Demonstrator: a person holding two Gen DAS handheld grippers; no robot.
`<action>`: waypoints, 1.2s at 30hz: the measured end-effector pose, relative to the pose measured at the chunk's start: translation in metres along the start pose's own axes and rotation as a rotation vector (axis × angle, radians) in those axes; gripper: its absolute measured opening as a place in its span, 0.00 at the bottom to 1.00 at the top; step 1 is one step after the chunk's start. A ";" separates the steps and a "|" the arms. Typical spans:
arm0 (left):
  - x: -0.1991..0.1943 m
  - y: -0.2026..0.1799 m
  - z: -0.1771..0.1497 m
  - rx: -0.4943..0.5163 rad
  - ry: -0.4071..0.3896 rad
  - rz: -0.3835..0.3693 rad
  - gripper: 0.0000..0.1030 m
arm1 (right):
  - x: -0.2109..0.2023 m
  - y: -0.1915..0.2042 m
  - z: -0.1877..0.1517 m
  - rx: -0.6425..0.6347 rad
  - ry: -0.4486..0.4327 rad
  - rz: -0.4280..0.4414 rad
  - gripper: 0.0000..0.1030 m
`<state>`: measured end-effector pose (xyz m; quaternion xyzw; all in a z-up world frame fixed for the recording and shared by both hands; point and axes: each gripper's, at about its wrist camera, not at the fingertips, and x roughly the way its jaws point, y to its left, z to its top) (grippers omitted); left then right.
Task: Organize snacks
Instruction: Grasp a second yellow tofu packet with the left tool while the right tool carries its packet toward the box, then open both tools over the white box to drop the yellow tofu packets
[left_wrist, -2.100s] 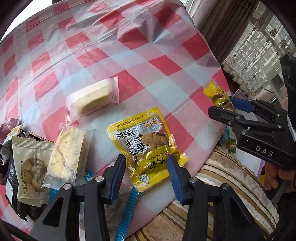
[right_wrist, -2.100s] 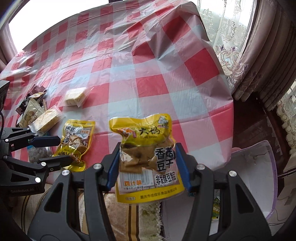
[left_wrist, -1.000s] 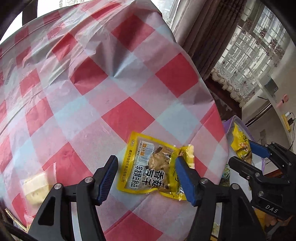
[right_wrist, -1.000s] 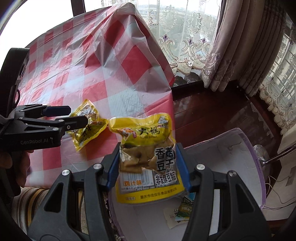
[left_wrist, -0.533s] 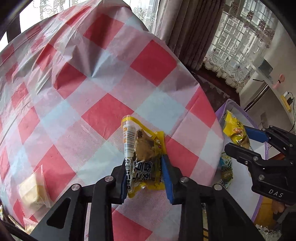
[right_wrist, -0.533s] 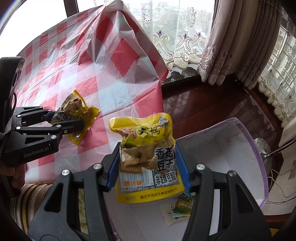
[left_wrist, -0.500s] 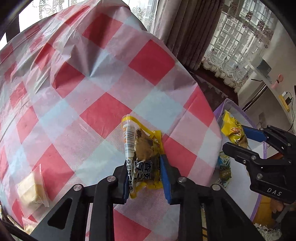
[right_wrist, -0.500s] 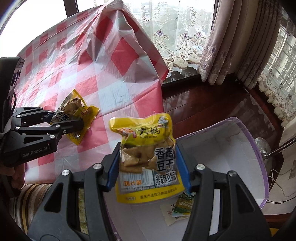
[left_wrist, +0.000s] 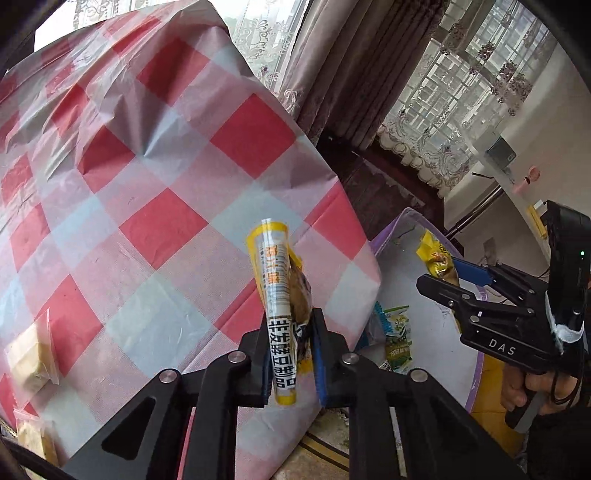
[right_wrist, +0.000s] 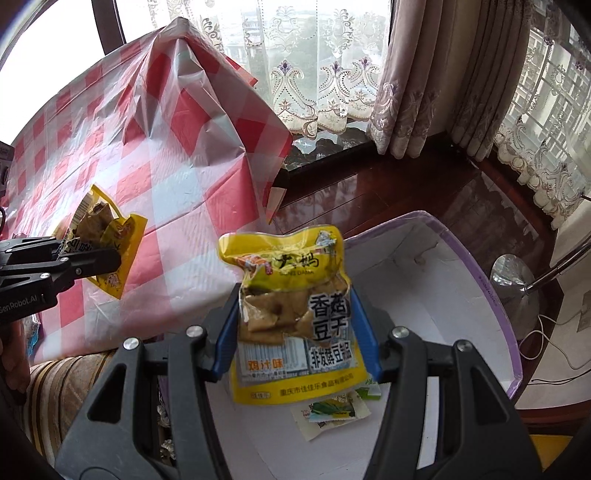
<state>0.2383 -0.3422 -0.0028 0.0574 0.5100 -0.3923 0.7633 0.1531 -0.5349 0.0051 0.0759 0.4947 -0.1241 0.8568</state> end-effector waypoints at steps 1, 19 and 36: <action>0.002 -0.007 0.002 0.001 0.002 -0.019 0.17 | 0.000 -0.008 -0.002 0.012 0.002 -0.011 0.57; 0.147 -0.160 0.035 0.178 0.326 -0.124 0.17 | 0.040 -0.140 -0.050 0.300 0.138 -0.179 0.57; 0.138 -0.159 0.057 0.175 0.216 -0.097 0.50 | 0.027 -0.167 -0.048 0.396 0.074 -0.172 0.74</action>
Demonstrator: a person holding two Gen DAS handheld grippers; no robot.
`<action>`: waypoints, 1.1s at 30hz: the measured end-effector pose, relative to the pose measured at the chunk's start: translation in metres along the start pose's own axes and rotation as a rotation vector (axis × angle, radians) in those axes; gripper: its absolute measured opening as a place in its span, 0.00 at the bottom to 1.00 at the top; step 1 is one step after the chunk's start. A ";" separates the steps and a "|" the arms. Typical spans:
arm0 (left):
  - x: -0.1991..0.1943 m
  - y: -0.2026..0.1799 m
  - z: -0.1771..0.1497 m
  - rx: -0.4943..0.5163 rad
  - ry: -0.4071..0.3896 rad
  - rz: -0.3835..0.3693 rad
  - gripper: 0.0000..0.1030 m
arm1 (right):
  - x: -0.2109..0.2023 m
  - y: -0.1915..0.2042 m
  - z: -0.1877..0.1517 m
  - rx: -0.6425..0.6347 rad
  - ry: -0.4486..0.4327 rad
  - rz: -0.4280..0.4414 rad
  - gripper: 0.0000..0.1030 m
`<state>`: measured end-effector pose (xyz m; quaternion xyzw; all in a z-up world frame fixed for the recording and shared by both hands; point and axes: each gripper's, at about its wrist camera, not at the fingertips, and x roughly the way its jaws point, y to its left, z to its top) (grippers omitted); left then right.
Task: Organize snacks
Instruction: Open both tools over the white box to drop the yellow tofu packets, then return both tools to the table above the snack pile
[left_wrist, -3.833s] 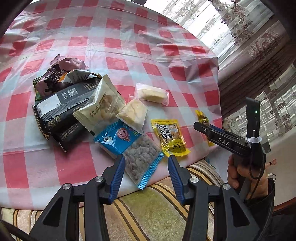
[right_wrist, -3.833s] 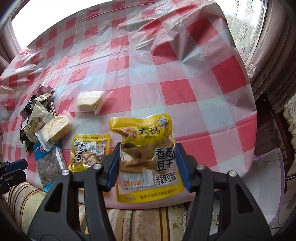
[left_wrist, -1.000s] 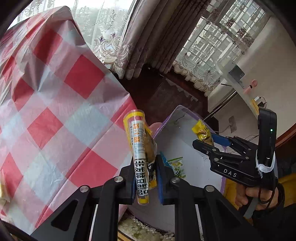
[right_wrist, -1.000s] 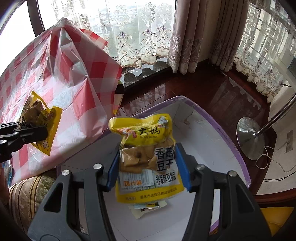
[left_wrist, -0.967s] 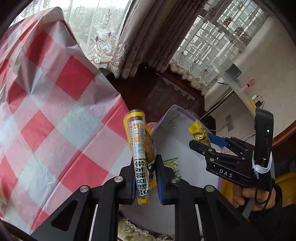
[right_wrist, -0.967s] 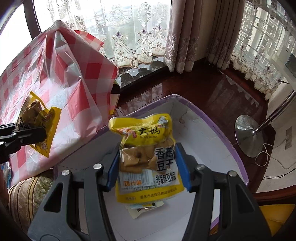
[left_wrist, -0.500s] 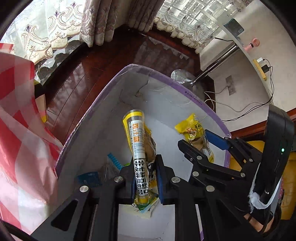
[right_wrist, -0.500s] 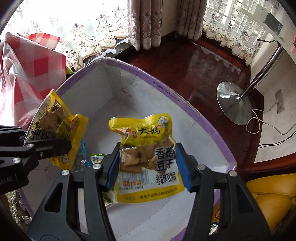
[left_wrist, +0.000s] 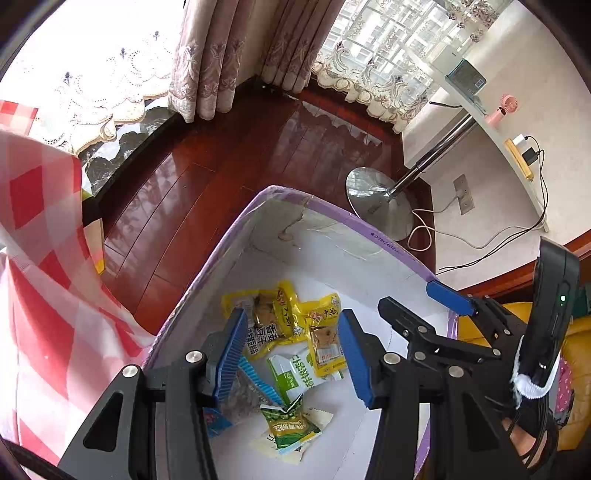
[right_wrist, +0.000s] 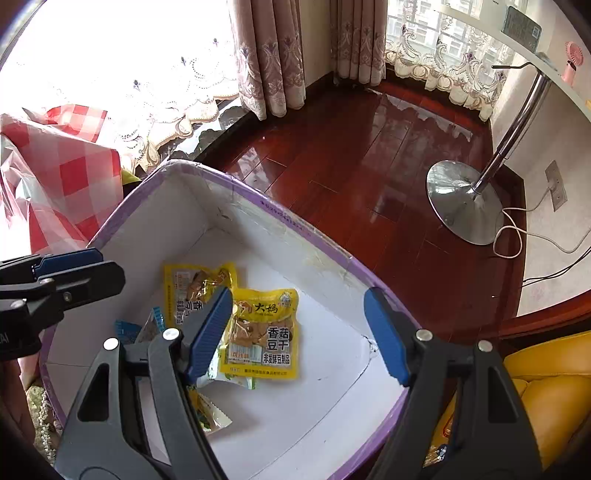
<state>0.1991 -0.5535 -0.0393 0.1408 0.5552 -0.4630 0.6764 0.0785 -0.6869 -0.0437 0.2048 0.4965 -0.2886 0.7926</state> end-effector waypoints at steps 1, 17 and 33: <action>-0.007 0.004 -0.002 -0.009 -0.012 0.002 0.50 | -0.002 0.001 0.000 -0.005 -0.005 -0.003 0.74; -0.144 0.081 -0.107 -0.240 -0.240 0.114 0.51 | -0.041 0.072 -0.020 -0.184 -0.032 0.100 0.74; -0.259 0.168 -0.300 -0.697 -0.463 0.341 0.51 | -0.108 0.227 -0.074 -0.494 -0.047 0.341 0.74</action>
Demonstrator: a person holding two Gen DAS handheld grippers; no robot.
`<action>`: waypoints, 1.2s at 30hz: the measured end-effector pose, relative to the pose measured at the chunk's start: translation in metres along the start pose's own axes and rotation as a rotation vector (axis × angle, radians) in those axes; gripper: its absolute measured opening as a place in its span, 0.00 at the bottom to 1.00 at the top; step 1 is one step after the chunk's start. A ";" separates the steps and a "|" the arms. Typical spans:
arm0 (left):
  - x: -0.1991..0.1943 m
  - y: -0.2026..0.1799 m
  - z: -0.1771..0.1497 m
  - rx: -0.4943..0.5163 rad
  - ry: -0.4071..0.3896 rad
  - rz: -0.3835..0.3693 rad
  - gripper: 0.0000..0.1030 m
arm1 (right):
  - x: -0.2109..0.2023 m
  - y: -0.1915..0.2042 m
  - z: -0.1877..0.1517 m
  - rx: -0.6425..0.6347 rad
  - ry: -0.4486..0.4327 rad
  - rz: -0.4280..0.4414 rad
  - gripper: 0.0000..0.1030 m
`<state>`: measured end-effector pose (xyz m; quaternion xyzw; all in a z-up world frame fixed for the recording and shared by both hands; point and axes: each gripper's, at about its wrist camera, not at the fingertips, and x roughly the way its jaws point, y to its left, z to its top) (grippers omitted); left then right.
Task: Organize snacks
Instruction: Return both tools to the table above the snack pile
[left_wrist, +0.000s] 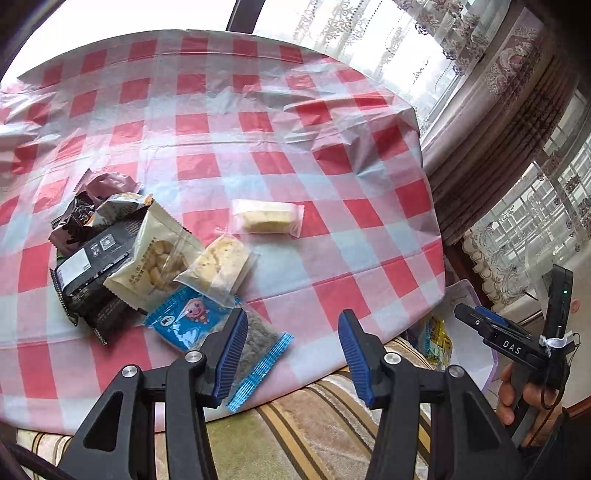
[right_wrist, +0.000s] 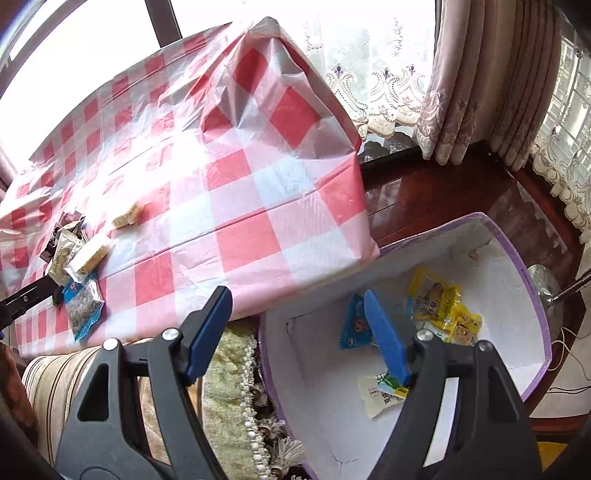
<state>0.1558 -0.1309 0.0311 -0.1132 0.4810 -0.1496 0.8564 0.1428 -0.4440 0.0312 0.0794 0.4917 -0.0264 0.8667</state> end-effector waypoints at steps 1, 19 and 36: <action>-0.007 0.010 -0.002 -0.023 -0.011 0.017 0.51 | 0.000 0.011 0.001 -0.019 0.002 0.018 0.74; -0.056 0.122 -0.039 -0.276 -0.054 0.119 0.51 | 0.022 0.193 -0.010 -0.404 0.112 0.218 0.75; -0.051 0.130 -0.040 -0.305 -0.044 0.059 0.51 | 0.078 0.269 -0.020 -0.642 0.261 0.284 0.82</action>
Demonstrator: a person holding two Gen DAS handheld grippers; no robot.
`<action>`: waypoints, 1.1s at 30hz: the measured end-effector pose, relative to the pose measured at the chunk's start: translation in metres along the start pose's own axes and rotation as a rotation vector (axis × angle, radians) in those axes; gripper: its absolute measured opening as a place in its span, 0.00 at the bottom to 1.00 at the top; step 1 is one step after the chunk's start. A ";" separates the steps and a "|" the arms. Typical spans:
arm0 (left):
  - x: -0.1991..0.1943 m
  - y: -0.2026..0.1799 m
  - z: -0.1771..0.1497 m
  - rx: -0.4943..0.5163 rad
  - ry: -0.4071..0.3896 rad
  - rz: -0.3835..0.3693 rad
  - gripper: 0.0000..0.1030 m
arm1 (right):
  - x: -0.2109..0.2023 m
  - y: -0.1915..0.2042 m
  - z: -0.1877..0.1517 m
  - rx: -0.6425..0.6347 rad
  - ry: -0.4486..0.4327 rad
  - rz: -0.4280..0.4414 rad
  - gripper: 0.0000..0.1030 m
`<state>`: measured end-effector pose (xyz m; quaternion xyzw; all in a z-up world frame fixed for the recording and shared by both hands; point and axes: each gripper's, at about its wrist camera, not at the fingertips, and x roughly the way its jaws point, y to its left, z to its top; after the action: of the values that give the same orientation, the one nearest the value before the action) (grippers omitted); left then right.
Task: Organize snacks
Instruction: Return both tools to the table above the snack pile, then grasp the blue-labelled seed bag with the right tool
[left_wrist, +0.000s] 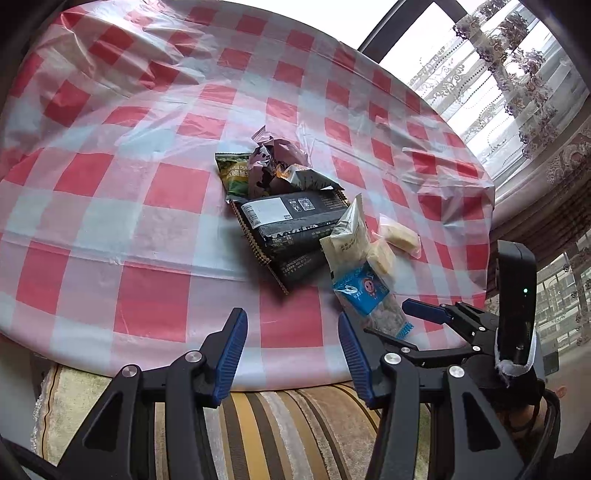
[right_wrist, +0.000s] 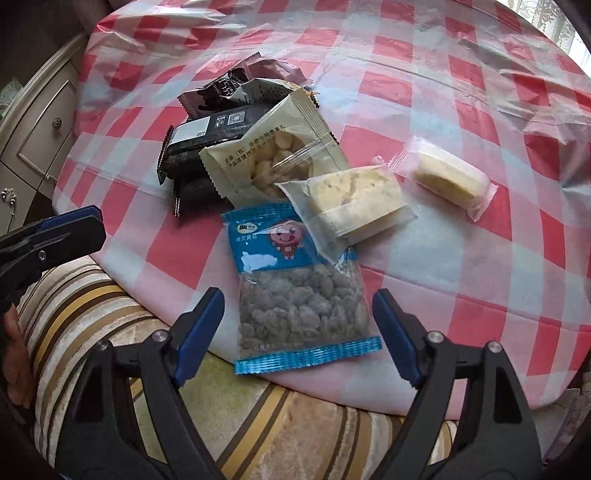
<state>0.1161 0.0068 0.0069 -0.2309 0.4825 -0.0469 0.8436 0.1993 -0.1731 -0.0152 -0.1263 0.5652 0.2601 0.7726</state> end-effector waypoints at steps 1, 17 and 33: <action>0.000 0.000 0.000 -0.001 0.000 -0.002 0.51 | 0.002 -0.001 0.001 0.003 0.005 0.002 0.82; 0.006 0.000 0.003 0.007 0.013 -0.011 0.51 | 0.016 0.008 0.012 -0.035 0.012 -0.035 0.66; 0.009 -0.015 0.005 0.065 0.014 0.043 0.51 | -0.010 0.000 -0.011 -0.007 -0.031 0.007 0.61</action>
<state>0.1272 -0.0072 0.0083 -0.1926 0.4915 -0.0462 0.8481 0.1877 -0.1811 -0.0092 -0.1230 0.5526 0.2666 0.7800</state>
